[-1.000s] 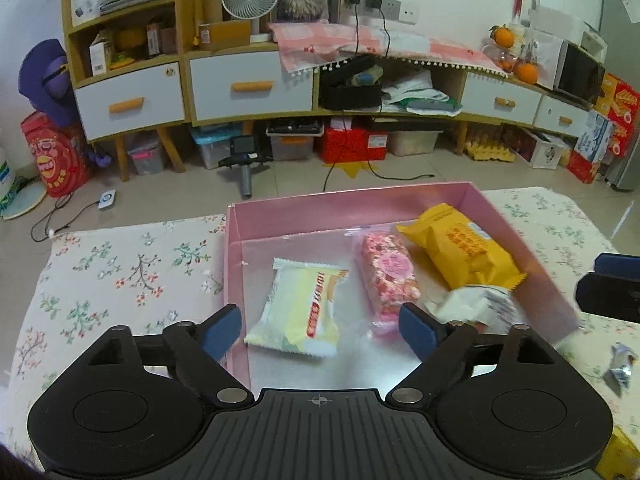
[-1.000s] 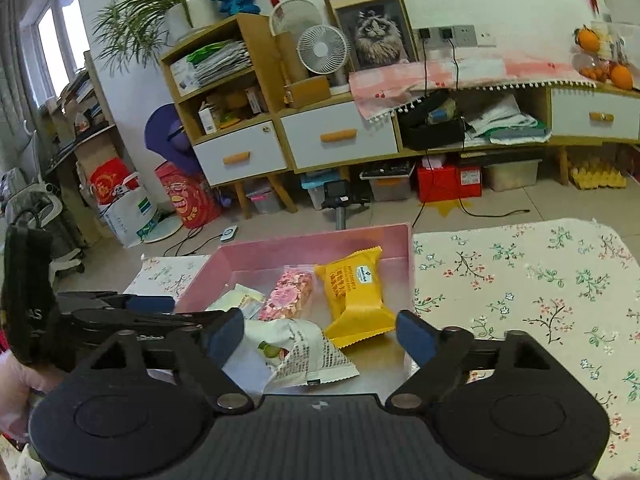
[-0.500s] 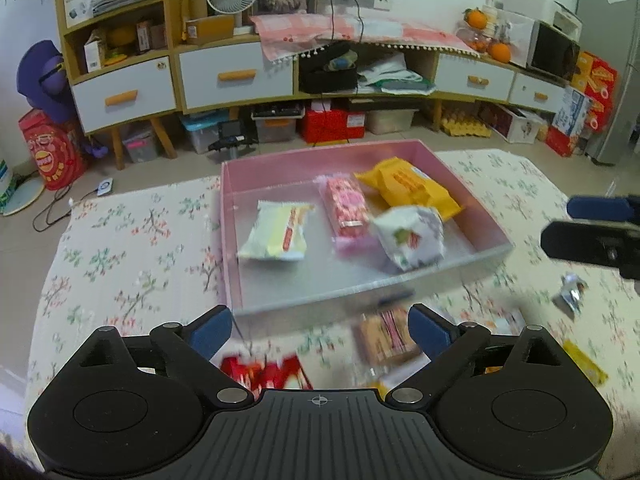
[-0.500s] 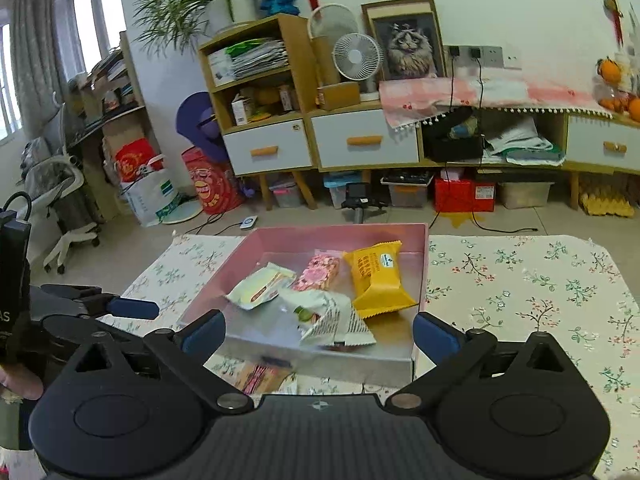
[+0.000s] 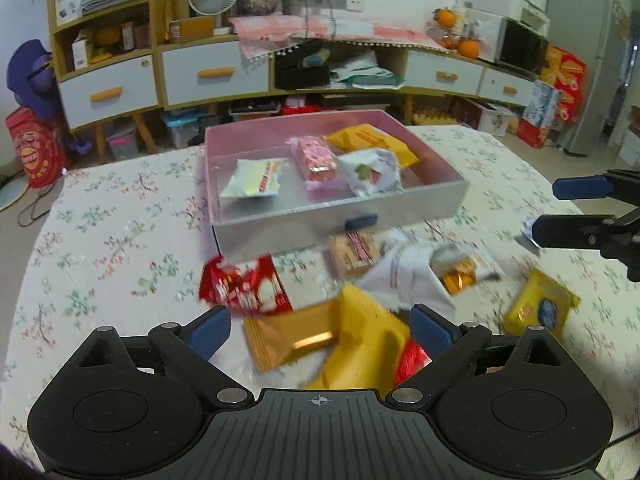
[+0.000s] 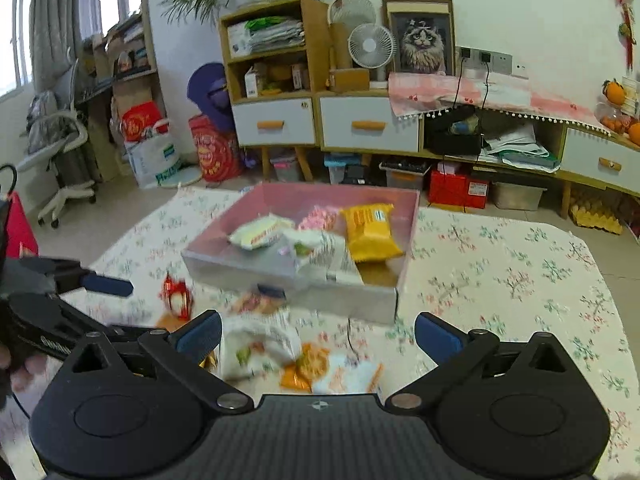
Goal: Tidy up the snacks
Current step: 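Withdraw both tools from the box toward the remaining snacks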
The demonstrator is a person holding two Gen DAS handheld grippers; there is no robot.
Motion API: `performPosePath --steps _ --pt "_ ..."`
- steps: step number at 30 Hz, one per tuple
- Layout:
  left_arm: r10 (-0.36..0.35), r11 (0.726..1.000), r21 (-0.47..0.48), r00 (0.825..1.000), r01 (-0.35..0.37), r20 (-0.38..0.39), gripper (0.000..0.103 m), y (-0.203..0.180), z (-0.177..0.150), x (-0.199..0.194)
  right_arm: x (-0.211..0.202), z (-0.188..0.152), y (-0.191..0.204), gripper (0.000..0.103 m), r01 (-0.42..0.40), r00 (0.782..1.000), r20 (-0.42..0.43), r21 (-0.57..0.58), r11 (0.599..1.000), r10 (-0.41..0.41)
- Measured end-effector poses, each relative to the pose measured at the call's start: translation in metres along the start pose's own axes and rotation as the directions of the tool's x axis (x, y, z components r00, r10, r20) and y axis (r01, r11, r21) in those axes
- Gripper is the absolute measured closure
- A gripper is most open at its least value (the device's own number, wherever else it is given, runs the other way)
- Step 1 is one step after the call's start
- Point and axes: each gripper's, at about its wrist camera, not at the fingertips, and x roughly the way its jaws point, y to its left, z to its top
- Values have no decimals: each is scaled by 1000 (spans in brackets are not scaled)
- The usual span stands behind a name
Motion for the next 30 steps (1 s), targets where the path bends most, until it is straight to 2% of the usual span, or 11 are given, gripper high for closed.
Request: performPosePath --steps 6,14,19,23,30 --pt "-20 997 78 1000 19 17 6 -4 -18 -12 -11 -21 -2 26 -10 999 -31 -76 997 7" --pt "-122 980 158 992 122 -4 9 -13 -26 -18 -25 -40 -10 26 -90 992 -105 -231 969 67" --pt "-161 963 216 986 164 -28 19 -25 -28 -14 -28 -46 -15 26 -132 983 -166 -320 938 81" --pt "-137 955 258 989 145 -49 32 -30 -29 -9 -23 -52 -16 26 -137 977 -203 -364 921 65" --pt "-77 961 256 992 100 -99 53 -24 -31 1 -8 -61 -13 32 -129 970 -242 -413 902 28"
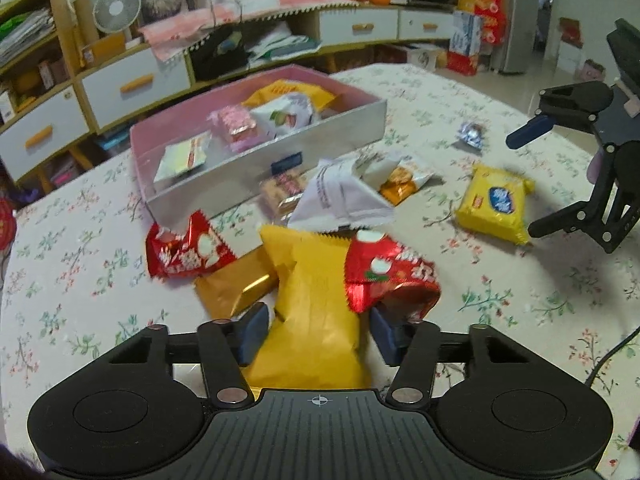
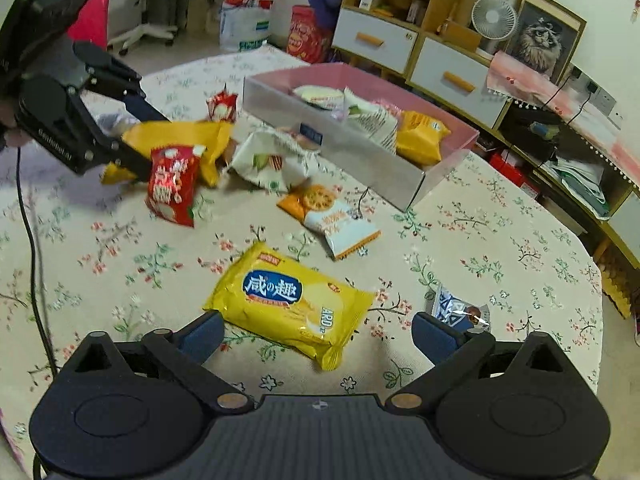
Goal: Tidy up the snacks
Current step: 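Withdraw both tools from the box toward the remaining snacks, then grasp the large yellow bag with the left tool while the right tool grasps the yellow chip bag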
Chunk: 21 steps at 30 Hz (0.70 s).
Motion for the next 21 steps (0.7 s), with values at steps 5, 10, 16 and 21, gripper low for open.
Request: performPosePath --steps 5,10,16,21 --pt "12 1000 13 999 -11 -44 55 -3 -1 5 7 2 -2 32 19 1000 -7 10 1000 -18" --pt "30 999 -17 997 -31 -66 55 -2 1 7 14 5 -3 33 22 1000 -3 38 999 -22" --pt "40 998 -47 997 -43 -66 55 -2 0 10 20 8 1 40 -5 1000 -9 64 998 5" --pt "41 996 -71 997 -45 -65 55 -2 1 10 22 11 0 46 -26 1000 -8 103 994 27"
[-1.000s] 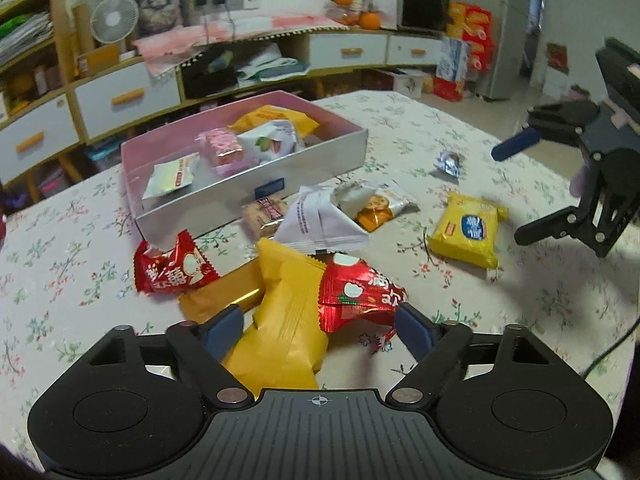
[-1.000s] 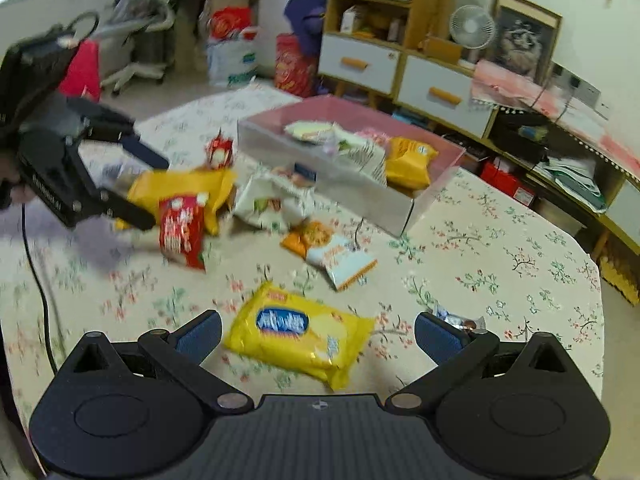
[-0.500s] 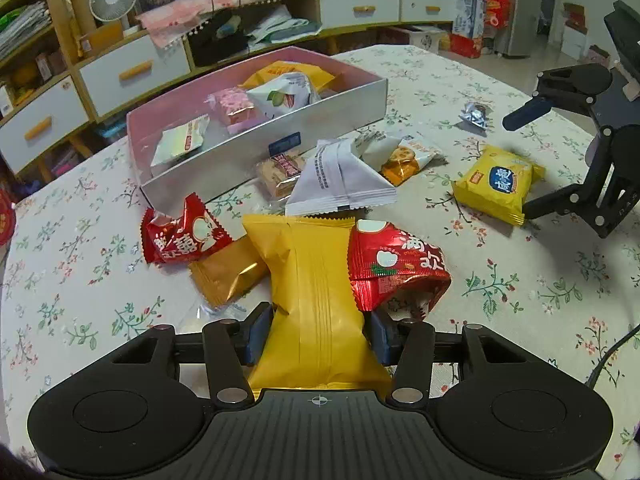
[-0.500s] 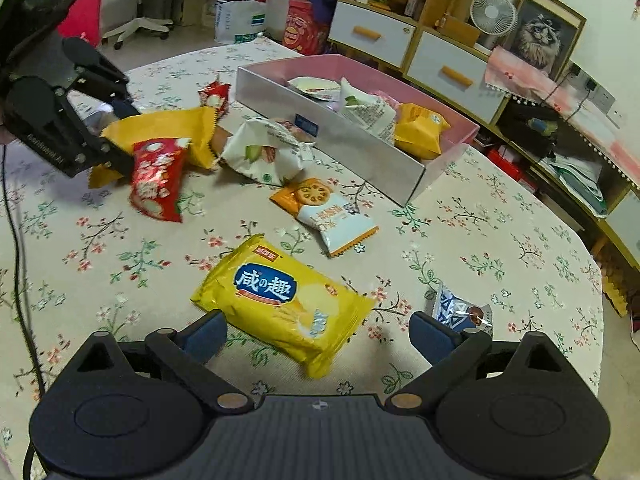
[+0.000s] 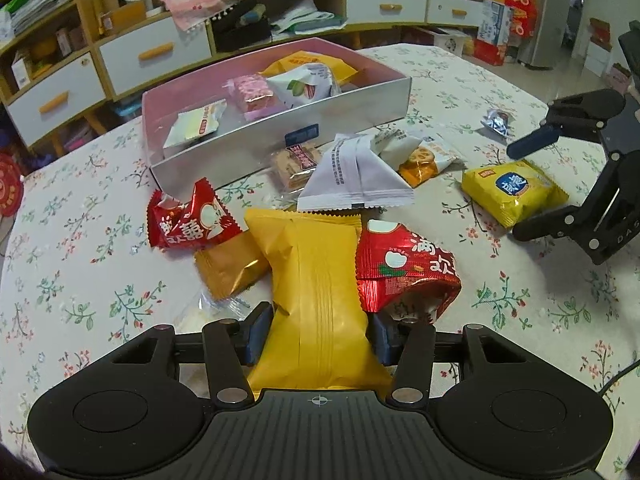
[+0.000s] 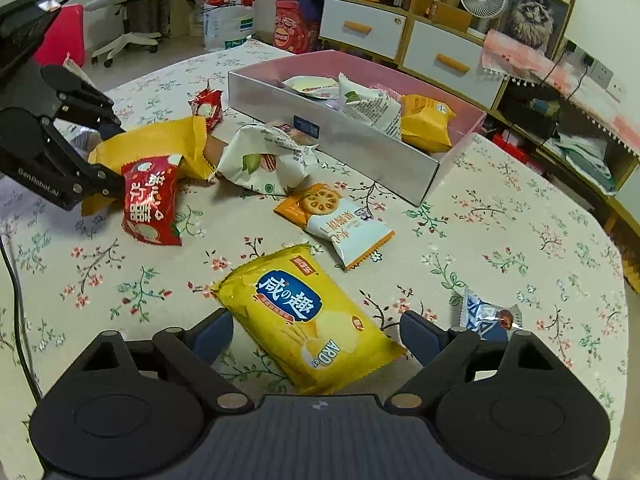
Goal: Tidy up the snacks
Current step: 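Grasp the large yellow bag with the left tool while the right tool grasps the yellow chip bag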
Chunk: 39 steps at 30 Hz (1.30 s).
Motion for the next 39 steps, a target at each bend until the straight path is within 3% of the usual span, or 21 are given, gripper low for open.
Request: performPosePath --steps 6,10,24,27,34,36,38,39 --pt "2 1000 -5 1000 -2 -7 57 0 1 -1 0 2 1 62 -24 1000 3 21 999 24" --pt "3 1000 9 1000 -3 -14 59 -2 1 -2 -1 5 2 80 -29 1000 6 22 999 29" --pt "16 1000 3 1000 -16 -15 62 3 5 -12 -8 14 5 94 -5 999 46 3 1000 5" --pt "18 1000 -9 1000 -18 -6 62 6 6 -16 -11 17 5 102 -4 998 63 11 1000 4" --pt "11 1000 -23 1000 -11 9 62 10 9 -22 -11 20 1 103 -22 998 60 41 999 19" --pt "8 1000 -26 1000 -8 7 62 9 9 -22 -8 19 0 99 -33 999 43 56 998 31" --pt "6 1000 -27 1000 -6 6 62 9 9 -22 -4 17 2 85 -28 999 28 48 998 27" --pt "6 1000 -27 1000 -6 7 62 9 9 -23 -2 16 3 83 -23 1000 21 43 999 22"
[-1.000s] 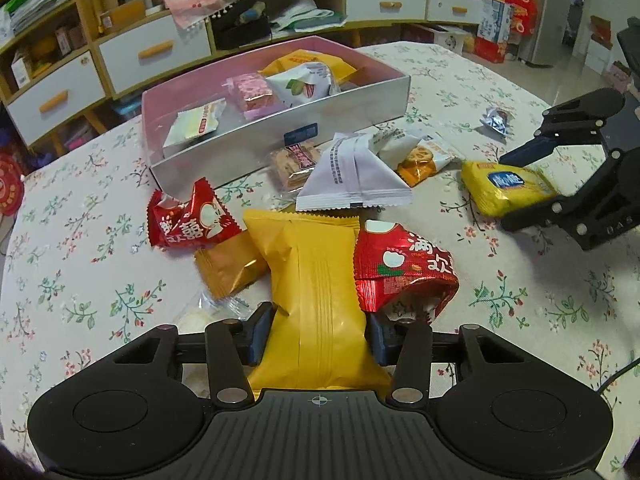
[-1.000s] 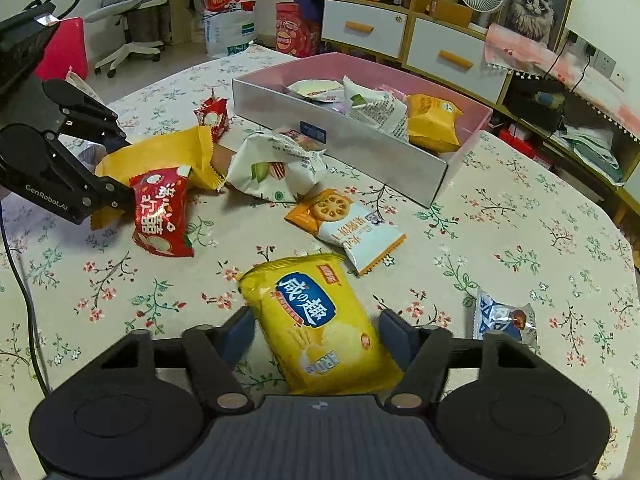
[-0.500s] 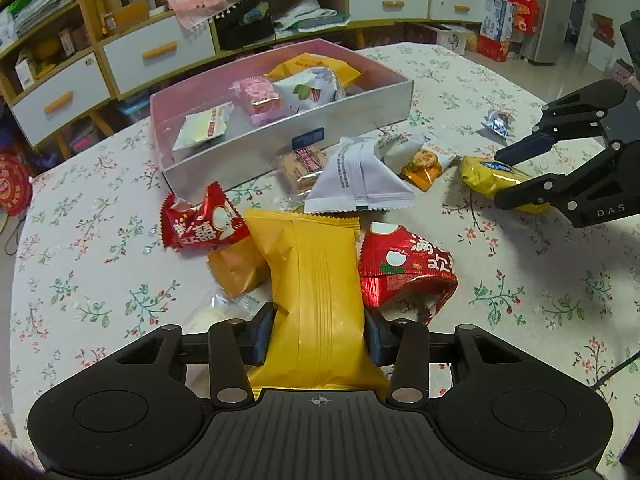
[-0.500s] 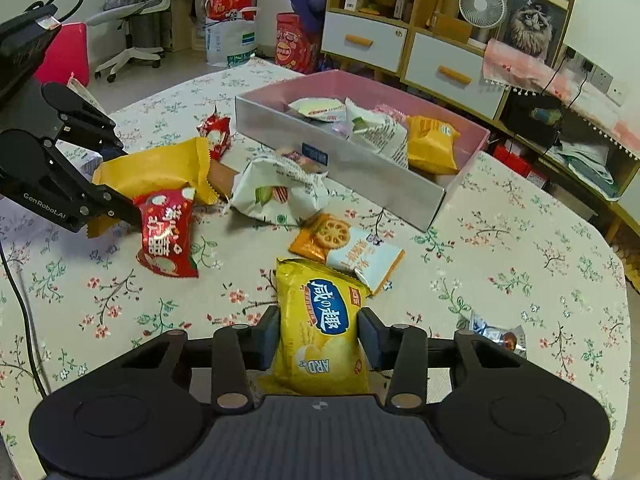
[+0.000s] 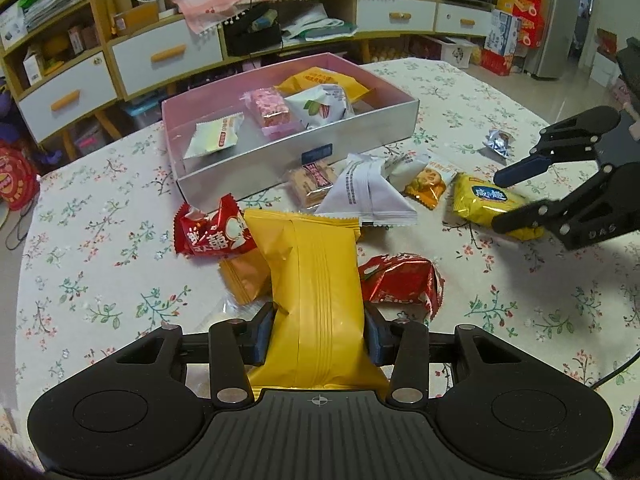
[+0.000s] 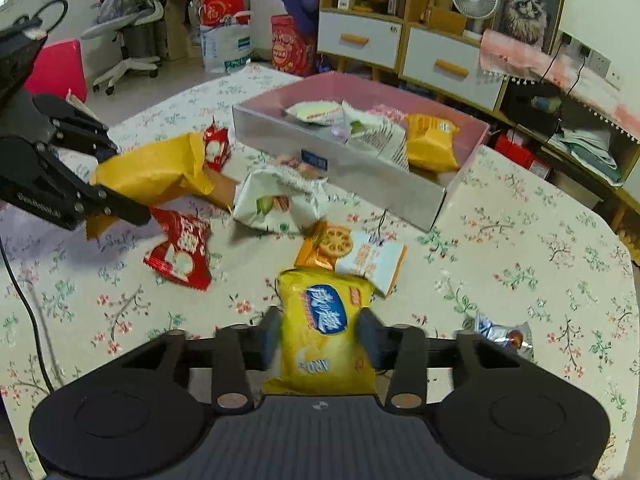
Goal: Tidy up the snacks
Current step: 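Grasp the large yellow bag with the left tool while the right tool grasps the yellow chip bag, then lift and carry both yellow bags over the pink box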
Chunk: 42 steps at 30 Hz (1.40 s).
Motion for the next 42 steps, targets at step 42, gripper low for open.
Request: performPosePath --steps 42 --pt "2 996 -84 996 6 89 62 15 24 -22 -33 32 -34 103 -60 985 173 234 970 19"
